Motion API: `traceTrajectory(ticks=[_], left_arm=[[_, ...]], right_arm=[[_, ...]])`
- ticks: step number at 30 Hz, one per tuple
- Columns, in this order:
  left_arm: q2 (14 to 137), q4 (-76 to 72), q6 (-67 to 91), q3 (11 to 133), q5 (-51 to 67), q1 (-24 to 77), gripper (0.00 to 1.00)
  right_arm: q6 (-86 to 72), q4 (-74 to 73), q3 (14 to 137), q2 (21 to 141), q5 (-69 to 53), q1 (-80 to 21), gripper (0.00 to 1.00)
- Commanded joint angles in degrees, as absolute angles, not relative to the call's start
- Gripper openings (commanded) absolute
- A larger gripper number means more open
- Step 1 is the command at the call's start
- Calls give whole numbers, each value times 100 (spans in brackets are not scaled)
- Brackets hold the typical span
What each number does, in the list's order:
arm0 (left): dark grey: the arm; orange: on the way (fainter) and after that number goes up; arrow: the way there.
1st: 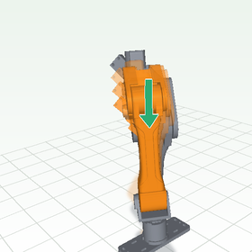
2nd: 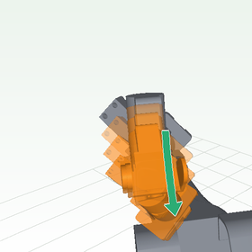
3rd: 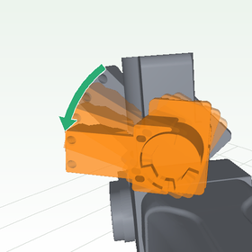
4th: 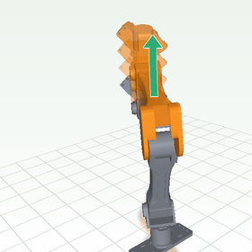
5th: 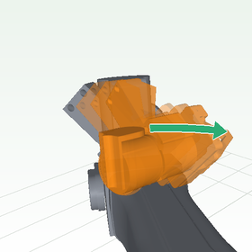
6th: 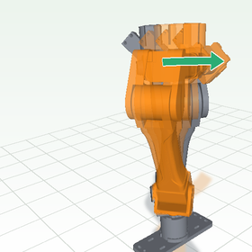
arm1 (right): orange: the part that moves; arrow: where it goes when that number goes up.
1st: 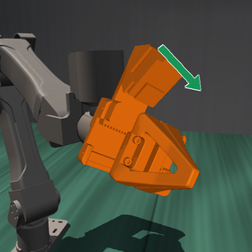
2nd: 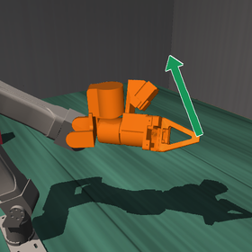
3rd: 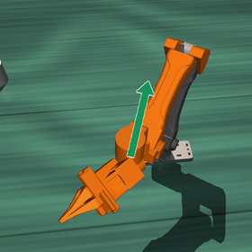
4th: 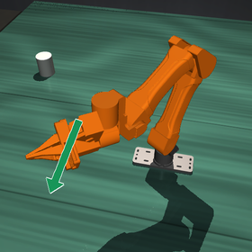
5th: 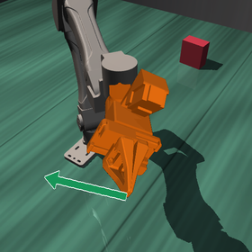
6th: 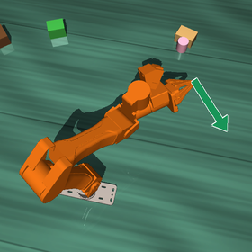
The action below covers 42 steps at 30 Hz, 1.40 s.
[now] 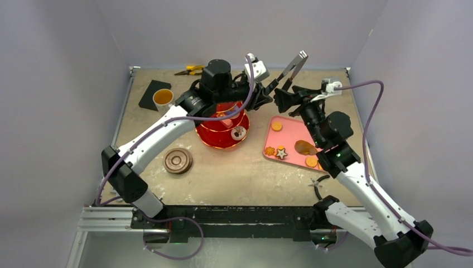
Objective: Serve the afternoon tea
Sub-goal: Pick up the clamp from the center of the board.
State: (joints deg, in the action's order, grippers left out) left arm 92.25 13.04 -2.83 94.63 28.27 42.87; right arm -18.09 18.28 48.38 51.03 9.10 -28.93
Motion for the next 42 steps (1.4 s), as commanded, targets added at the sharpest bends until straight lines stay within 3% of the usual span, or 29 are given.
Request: traceTrajectory(ticks=[1,4,5,15,30,32,42], left_arm=[[8759,1173,-1055,9399,3033,4272,0],[8696,1273,-1307,9391,3073,4280,0],[8673,1290,-1369,9381,3076,4276,0],[8558,1401,-1785,9371,3089,4273,0],[8481,1370,-1975,9294,3011,4335,0],[8491,1342,-2015,9291,2955,4376,0],[8416,1105,-2114,9152,2814,4401,0]], right_arm=[[-2092,950,5406,4896,-113,-2767,79],[-2135,575,5660,4828,-982,-2584,97],[-2137,458,5743,4826,-1265,-2513,98],[-2223,-60,6601,5457,-3033,-2046,99],[-2654,-85,7115,6010,-2136,-2042,99],[-2711,-91,7157,6148,-2127,-2047,99],[-2923,-309,7263,6365,-1898,-2043,77]])
